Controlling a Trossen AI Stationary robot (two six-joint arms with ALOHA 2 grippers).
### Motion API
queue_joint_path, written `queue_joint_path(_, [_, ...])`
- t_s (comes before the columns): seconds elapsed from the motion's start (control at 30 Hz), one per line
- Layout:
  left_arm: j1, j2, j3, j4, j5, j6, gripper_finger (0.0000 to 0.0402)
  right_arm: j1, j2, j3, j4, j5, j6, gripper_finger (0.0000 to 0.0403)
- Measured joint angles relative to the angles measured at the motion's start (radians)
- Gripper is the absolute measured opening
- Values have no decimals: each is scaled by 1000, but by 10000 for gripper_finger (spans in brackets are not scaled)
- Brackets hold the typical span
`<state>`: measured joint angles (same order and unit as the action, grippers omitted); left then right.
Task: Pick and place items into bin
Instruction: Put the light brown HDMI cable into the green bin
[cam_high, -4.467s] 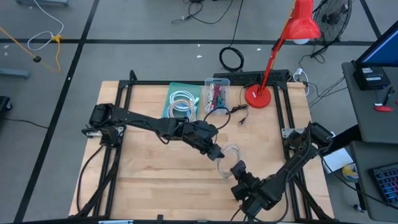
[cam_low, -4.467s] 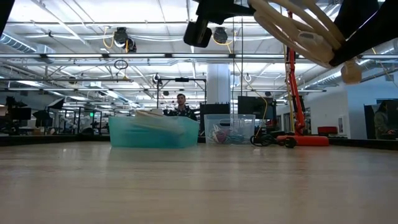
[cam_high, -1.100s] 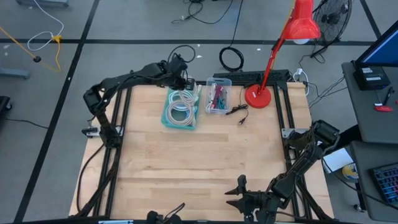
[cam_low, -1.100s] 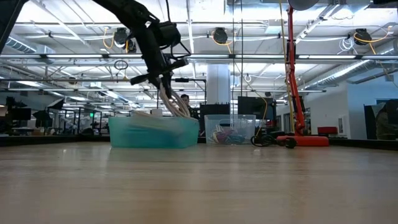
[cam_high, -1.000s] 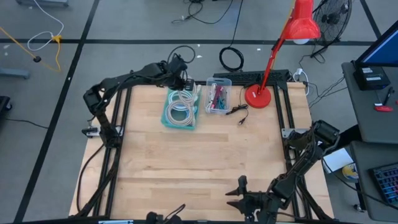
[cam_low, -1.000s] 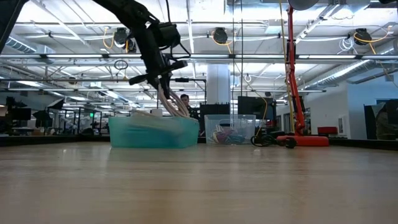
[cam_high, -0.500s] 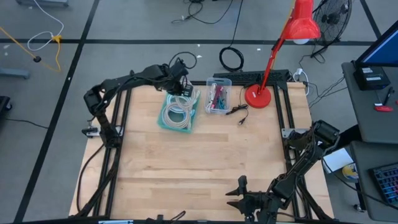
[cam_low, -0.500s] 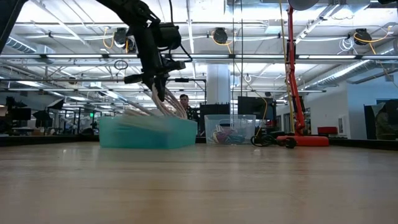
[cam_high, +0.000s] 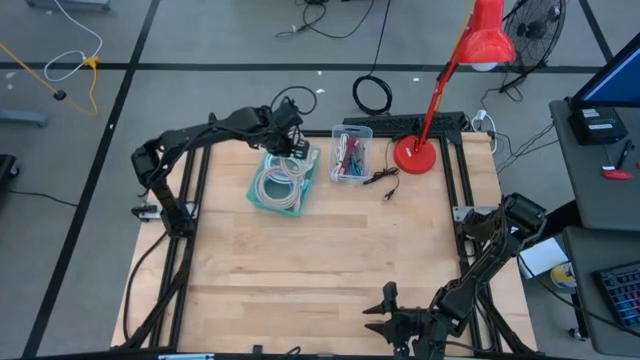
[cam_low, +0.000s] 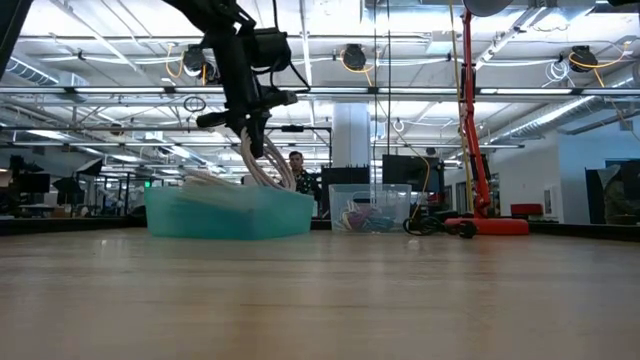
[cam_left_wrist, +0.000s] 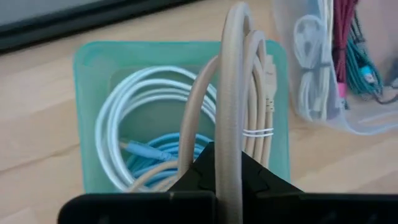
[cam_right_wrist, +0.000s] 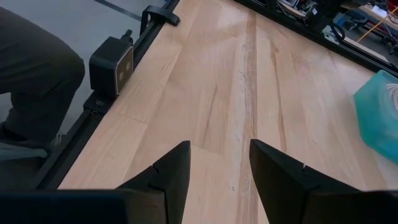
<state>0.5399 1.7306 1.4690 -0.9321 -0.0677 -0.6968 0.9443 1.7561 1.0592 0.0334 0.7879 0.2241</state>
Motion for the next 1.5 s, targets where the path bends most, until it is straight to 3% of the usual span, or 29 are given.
queue_joint_path(0.43, [34,3,-136,-4,-65,-32,63,-2,0,0,0,0,-8,155])
queue_joint_path(0.93, [44,3,-110,-8,-79,25,227,-21,0,0,0,-3,-33,155])
queue_joint_path(1.2, [27,3,-30,-35,-78,64,239,-21,0,0,0,-4,-53,155])
queue_joint_path(1.5, [-22,-55,174,-330,-88,116,239,-22,0,0,0,-4,-53,155])
